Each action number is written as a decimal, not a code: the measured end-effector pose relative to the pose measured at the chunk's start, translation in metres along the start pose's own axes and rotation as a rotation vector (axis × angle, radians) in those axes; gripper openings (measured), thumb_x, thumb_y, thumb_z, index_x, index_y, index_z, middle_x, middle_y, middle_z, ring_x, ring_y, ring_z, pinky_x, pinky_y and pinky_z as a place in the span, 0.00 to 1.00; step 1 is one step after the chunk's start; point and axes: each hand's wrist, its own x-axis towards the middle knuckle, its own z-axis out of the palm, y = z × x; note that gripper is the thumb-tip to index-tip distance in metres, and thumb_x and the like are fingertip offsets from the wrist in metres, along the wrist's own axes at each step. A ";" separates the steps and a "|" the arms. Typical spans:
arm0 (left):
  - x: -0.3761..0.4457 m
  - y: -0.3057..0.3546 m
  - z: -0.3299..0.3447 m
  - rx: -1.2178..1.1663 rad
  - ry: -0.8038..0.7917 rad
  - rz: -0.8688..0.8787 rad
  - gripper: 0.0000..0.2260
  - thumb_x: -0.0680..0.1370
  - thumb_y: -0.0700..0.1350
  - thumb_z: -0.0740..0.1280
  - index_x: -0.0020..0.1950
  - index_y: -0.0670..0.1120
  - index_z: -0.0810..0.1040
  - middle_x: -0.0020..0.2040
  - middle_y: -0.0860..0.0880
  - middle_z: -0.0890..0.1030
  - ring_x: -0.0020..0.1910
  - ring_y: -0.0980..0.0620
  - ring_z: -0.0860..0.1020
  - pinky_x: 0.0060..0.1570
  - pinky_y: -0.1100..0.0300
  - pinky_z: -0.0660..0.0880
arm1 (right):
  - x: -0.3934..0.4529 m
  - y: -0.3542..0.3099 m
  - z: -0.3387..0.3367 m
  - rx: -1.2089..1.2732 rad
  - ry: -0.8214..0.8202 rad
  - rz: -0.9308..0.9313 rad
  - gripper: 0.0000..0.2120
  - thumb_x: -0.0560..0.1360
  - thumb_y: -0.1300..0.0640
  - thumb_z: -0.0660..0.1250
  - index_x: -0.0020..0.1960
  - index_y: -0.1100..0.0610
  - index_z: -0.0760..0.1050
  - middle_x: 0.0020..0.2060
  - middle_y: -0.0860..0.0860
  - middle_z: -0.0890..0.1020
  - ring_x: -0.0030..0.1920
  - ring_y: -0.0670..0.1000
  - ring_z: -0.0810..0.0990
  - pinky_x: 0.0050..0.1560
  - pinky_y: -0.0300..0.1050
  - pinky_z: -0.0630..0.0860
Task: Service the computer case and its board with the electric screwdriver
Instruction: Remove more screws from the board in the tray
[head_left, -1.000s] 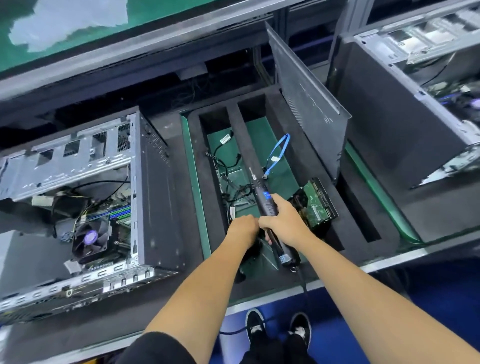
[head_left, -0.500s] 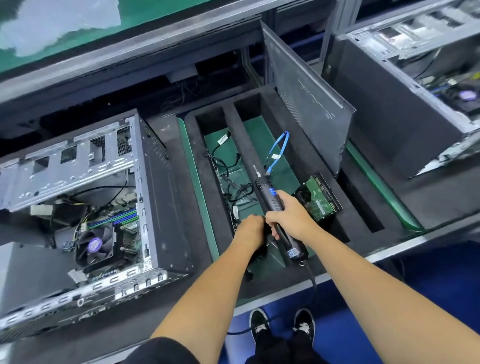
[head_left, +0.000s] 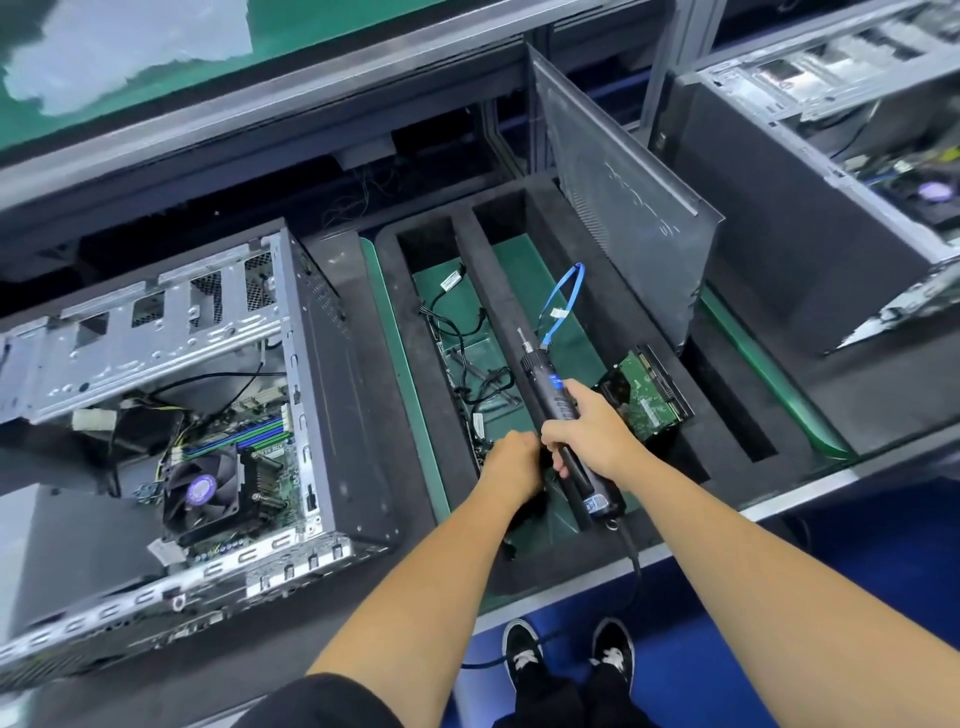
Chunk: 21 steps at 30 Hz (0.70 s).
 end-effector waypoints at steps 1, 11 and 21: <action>-0.001 0.000 0.000 -0.009 0.002 -0.002 0.12 0.73 0.33 0.58 0.50 0.41 0.79 0.47 0.41 0.80 0.46 0.41 0.78 0.49 0.49 0.76 | -0.001 0.000 0.000 0.000 0.001 -0.001 0.18 0.67 0.65 0.68 0.54 0.63 0.68 0.32 0.59 0.76 0.26 0.57 0.75 0.28 0.49 0.76; 0.001 -0.001 -0.001 -0.080 -0.020 -0.034 0.12 0.73 0.32 0.58 0.50 0.40 0.78 0.50 0.40 0.80 0.47 0.41 0.79 0.49 0.50 0.77 | -0.001 0.000 0.002 -0.019 0.012 -0.010 0.15 0.69 0.67 0.67 0.53 0.62 0.68 0.32 0.59 0.75 0.25 0.56 0.74 0.28 0.48 0.76; 0.011 -0.004 -0.031 0.030 0.015 -0.060 0.05 0.74 0.34 0.62 0.46 0.36 0.77 0.48 0.37 0.79 0.47 0.40 0.78 0.40 0.56 0.71 | 0.000 0.000 0.001 -0.016 0.000 -0.006 0.16 0.67 0.65 0.68 0.53 0.61 0.70 0.31 0.56 0.77 0.25 0.56 0.76 0.28 0.49 0.77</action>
